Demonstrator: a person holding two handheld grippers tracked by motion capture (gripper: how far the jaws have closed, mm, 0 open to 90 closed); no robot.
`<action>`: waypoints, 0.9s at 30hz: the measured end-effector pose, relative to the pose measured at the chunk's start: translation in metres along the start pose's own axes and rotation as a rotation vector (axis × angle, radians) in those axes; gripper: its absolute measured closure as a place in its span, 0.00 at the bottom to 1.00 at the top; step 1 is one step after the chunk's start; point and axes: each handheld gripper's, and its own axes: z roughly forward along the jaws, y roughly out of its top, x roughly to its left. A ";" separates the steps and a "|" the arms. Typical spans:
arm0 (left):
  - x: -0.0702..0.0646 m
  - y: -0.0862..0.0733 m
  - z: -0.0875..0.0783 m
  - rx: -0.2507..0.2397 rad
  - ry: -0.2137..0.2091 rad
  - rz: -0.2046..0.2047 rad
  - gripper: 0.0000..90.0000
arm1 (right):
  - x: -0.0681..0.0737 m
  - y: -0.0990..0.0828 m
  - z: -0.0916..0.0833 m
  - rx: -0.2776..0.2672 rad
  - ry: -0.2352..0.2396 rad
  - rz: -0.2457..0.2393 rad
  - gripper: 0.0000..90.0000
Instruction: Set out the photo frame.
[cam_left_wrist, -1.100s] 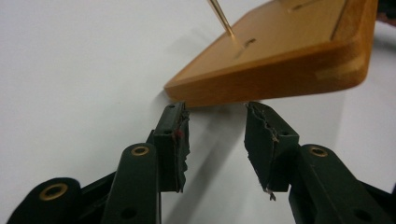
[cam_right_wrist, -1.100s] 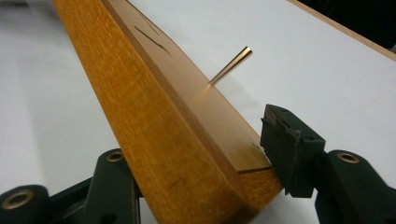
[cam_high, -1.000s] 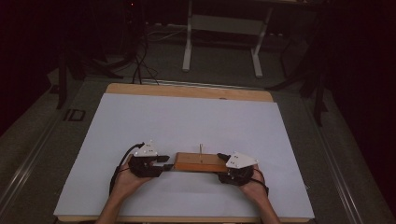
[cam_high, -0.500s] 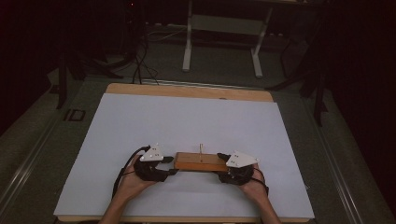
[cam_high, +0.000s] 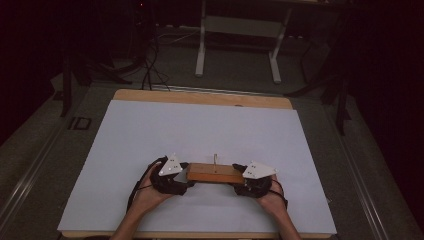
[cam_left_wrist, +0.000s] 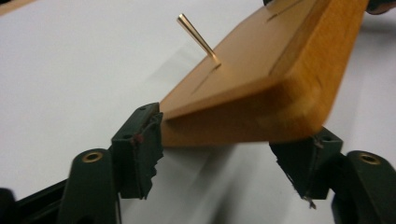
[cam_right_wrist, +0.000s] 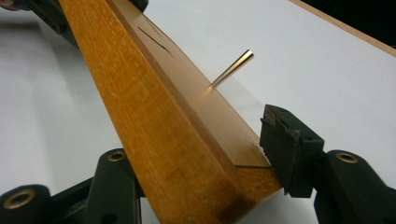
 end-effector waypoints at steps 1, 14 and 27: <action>0.000 0.002 0.003 -0.011 0.008 0.000 0.35 | 0.000 0.000 0.000 0.000 0.001 0.000 0.49; 0.004 0.004 0.010 -0.036 0.036 -0.004 0.43 | -0.002 0.000 -0.001 -0.010 0.013 0.017 0.50; 0.002 0.006 0.016 -0.032 0.047 0.026 0.45 | -0.006 -0.001 -0.001 -0.012 0.027 0.030 0.50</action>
